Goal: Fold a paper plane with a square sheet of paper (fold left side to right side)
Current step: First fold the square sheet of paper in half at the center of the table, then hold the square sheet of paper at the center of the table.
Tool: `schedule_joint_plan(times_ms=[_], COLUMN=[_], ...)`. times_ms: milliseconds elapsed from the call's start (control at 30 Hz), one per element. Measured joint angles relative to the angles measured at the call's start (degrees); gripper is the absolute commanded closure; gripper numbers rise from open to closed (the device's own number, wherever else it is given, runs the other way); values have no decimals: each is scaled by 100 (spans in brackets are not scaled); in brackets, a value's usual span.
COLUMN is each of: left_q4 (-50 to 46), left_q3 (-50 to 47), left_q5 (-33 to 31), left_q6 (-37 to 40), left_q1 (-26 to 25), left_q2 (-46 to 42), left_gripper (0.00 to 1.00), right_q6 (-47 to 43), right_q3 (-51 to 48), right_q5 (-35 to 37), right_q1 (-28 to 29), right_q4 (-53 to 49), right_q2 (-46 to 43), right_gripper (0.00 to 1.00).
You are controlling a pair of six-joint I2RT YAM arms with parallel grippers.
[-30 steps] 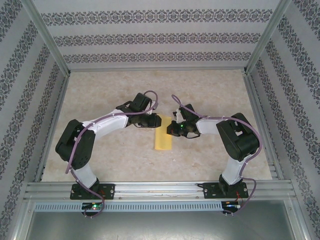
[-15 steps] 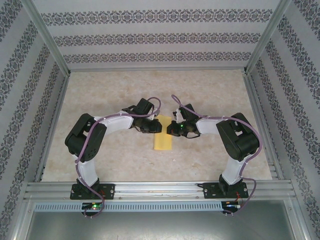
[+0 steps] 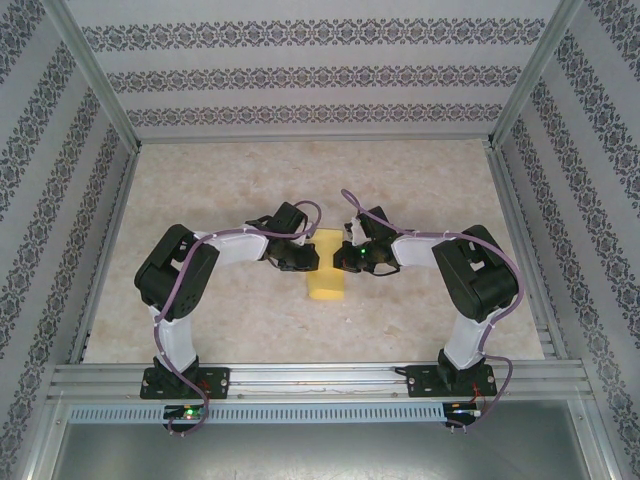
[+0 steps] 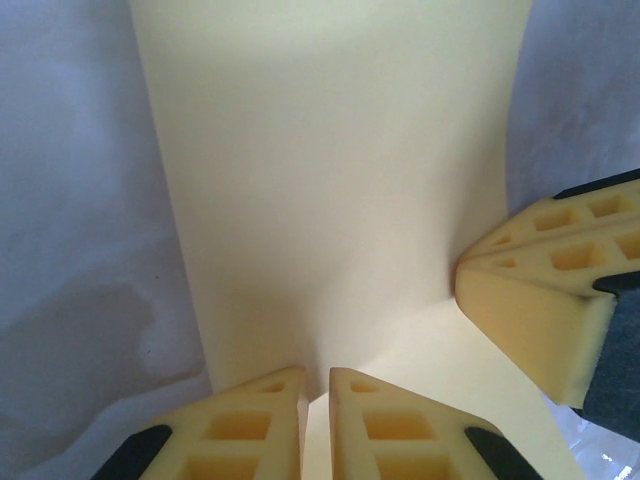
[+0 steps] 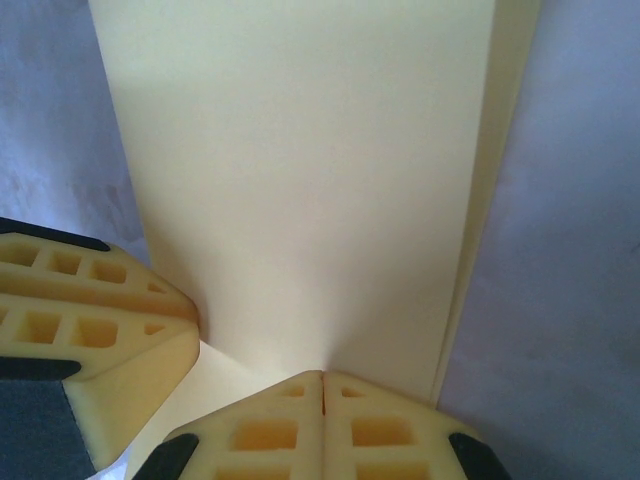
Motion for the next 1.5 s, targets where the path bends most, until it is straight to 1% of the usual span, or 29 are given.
schedule_joint_plan(times_ms=[500, 700, 867, 1033, 1200, 1300, 1500], left_q4=[734, 645, 487, 487, 560, 643, 756], left_q3=[-590, -778, -809, -815, -590, -354, -138], left_q5=[291, 208, 39, 125, 363, 483, 573], left_q6=[-4, 0, 4, -2, -24, -46, -72], left_q1=[227, 446, 525, 498, 282, 144, 59], left_q2=[-201, -409, -579, -728, -704, -538, -136], left_gripper=[87, 91, 93, 94, 95, 95, 95], right_q6=[-105, -107, -105, -105, -105, -103, -103], right_q3=[0, 0, 0, 0, 0, 0, 0], right_q5=[2, -7, -28, -28, -28, -28, -28], right_q1=[-15, -24, -55, -55, -52, -50, -50], right_q4=[-11, -20, -39, -42, -42, -42, -44], right_q2=[0, -2, -2, -7, -4, -7, -7], right_gripper=[100, 100, 100, 100, 100, 100, 100])
